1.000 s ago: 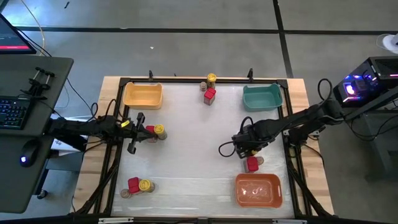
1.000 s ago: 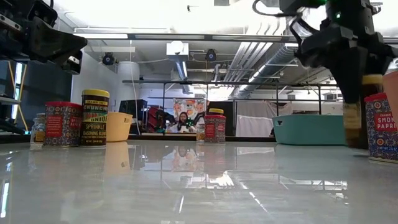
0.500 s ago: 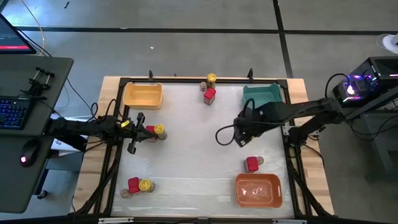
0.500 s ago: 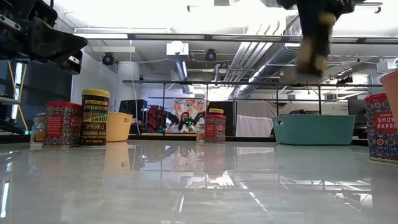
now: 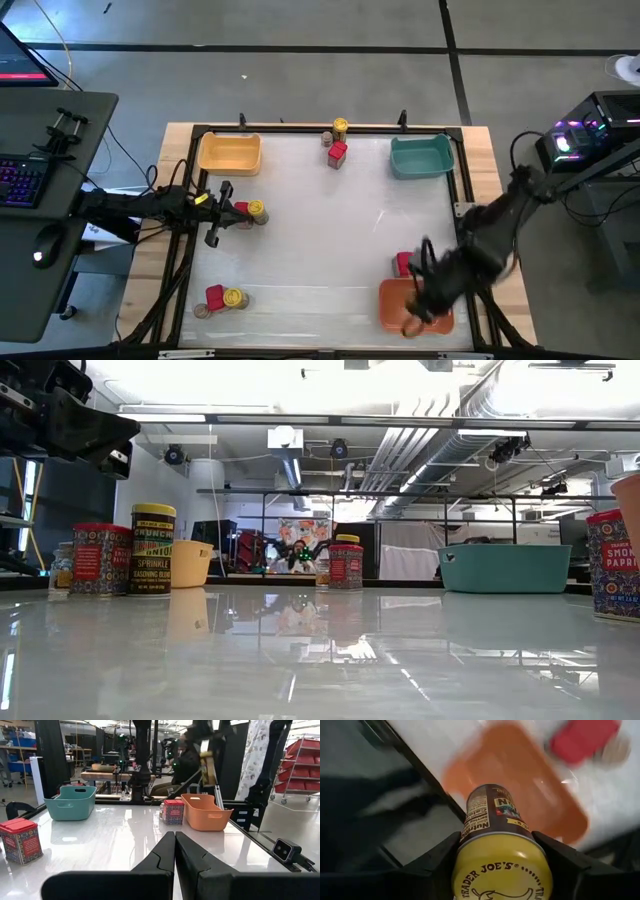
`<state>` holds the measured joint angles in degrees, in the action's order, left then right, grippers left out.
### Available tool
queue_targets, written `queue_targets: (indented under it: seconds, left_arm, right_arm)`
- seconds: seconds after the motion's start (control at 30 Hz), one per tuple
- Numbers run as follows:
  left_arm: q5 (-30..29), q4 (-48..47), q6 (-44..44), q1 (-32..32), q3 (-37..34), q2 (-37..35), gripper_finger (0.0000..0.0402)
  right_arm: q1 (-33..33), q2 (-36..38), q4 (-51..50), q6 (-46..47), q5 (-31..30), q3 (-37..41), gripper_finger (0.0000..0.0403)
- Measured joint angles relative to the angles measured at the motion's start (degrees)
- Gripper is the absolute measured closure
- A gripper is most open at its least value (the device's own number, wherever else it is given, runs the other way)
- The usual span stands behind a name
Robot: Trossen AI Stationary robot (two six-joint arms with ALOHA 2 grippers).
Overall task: Sort spices by type
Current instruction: Put the middle right yellow seasoning bottle into the orange bin
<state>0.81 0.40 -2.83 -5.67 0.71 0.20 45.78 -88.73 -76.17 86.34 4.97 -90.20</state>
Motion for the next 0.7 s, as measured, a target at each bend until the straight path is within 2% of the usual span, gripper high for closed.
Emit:
queue_targets:
  seconds: [0.23, 0.53, 0.7]
  left_arm:
    - [0.0, 0.0, 0.0, 0.0, 0.0, 0.0, 0.0401]
    - [0.0, 0.0, 0.0, 0.0, 0.0, 0.0, 0.0401]
    - [0.0, 0.0, 0.0, 0.0, 0.0, 0.0, 0.0401]
  right_arm:
    - [5.3, -5.5, 0.4, -1.3, 4.9, 3.9, 0.0188]
    - [5.4, -14.1, -2.0, -11.7, 1.8, 4.1, 0.0188]
    - [5.4, -16.2, -0.4, -12.9, 2.2, 4.1, 0.0188]
